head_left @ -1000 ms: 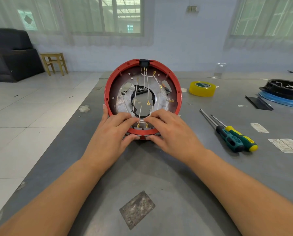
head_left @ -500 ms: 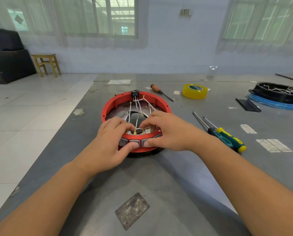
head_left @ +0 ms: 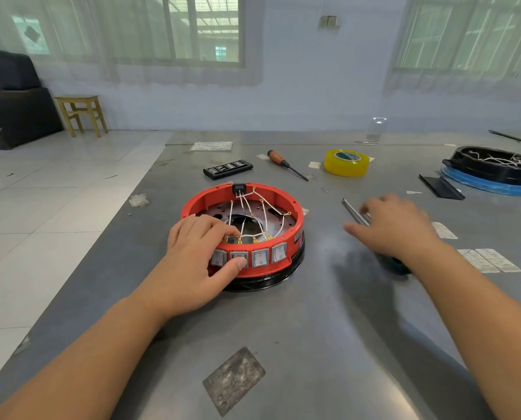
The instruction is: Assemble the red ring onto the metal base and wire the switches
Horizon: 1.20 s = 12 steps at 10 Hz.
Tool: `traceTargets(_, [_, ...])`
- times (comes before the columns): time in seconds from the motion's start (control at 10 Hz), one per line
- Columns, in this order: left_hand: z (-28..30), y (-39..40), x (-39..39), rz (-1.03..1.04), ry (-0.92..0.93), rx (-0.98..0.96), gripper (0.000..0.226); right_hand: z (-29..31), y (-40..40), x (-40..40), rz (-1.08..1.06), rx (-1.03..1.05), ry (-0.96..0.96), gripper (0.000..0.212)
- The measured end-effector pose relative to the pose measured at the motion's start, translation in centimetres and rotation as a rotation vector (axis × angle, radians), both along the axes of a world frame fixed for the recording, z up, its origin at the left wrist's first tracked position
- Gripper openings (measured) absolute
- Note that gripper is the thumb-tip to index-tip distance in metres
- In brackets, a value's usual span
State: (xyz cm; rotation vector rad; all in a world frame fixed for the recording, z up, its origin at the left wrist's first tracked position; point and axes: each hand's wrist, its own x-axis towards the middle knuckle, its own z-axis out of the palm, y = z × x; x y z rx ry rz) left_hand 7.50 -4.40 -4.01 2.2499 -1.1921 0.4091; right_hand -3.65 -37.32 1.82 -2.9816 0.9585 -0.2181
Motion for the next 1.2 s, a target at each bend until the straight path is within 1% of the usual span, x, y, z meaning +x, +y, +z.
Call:
traceTargets(0.1, [-0.1,-0.1,0.0,0.014,0.017,0.002,0.060,-1.9,-2.1,-1.2,-0.141,0.124,0.129,0.061])
traceTargets(0.2, [-0.1,-0.3,-0.1,0.024,0.035,0.003,0.061,-3.1,-2.8,-1.5,-0.152,0.182,0.039,0.057])
traceTargets(0.3, [-0.1,-0.5,-0.5,0.014,0.033,-0.024,0.055,-3.3,-3.1,-1.7,-0.163,0.200,0.018,0.050])
traceTargets(0.5, [-0.2,-0.8,-0.9,-0.002,0.044,-0.062,0.049,-3.9,-1.3,-0.6,-0.075,0.238,-0.048,0.045])
traceTargets(0.7, [-0.4,-1.3,-1.4,0.003,0.045,-0.070,0.049,-4.7,3.7,1.9,0.002,0.209,-0.086,0.046])
traceTargets(0.8, [-0.8,-1.4,-1.7,-0.003,0.014,-0.103,0.044,-5.1,5.7,2.6,0.031,0.219,-0.126,0.039])
traceTargets(1.0, [-1.1,-1.5,-1.7,0.004,-0.033,-0.131,0.043,-5.1,6.5,2.3,0.049,0.254,-0.144,0.041])
traceTargets(1.1, [-1.2,-1.3,-1.7,0.032,-0.033,-0.127,0.045,-5.3,6.3,1.7,0.083,0.281,-0.157,0.044])
traceTargets(1.2, [-1.3,-0.6,-2.3,0.082,-0.016,-0.090,0.051,-4.9,5.8,0.9,0.088,0.285,-0.135,0.052])
